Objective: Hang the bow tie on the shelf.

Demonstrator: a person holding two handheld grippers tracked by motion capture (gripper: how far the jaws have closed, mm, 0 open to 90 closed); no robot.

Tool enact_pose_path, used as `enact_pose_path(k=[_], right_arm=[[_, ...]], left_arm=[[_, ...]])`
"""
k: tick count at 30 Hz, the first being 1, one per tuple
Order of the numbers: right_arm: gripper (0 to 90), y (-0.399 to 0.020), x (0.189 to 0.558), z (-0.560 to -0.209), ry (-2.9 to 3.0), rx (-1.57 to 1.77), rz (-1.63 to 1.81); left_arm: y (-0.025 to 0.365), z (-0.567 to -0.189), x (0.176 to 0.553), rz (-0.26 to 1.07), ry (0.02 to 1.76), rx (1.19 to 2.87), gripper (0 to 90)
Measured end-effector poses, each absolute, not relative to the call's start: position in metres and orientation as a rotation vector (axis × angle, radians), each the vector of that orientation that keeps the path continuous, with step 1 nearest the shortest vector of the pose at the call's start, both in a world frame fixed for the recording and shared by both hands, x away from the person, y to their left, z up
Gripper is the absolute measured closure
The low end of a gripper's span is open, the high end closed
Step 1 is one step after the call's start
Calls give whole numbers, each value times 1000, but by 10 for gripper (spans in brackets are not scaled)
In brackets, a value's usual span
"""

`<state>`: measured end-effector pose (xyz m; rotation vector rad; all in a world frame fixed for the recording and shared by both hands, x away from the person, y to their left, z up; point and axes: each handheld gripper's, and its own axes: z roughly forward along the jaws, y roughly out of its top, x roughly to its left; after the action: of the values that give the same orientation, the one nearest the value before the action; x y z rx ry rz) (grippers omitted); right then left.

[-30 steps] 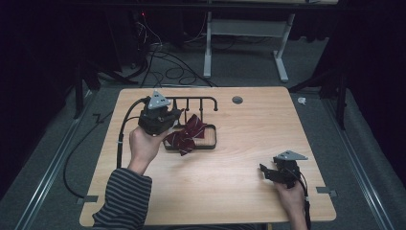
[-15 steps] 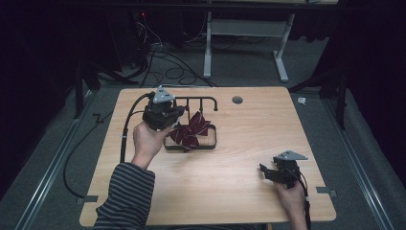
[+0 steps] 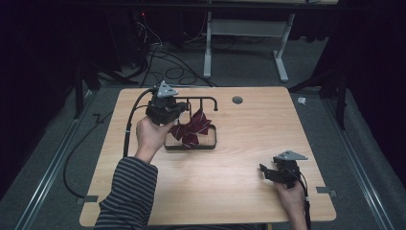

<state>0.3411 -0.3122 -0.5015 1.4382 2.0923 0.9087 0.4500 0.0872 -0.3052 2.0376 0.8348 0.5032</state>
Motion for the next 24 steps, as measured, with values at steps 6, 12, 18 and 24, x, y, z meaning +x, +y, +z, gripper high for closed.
enact_pose_path(k=[6,12,18,24], right_arm=[[347,-312,341,-502,2093,1439,911],[347,-312,341,-501,2091,1441,912],[347,-312,341,-501,2092,1440,911],[347,-312,341,-501,2091,1441,911]], left_arm=[[84,-304,456,509,837,2036,871],[83,-307,462,513,854,2033,870],[83,-307,465,515,863,2024,870],[80,-306,468,536,857,2033,870]])
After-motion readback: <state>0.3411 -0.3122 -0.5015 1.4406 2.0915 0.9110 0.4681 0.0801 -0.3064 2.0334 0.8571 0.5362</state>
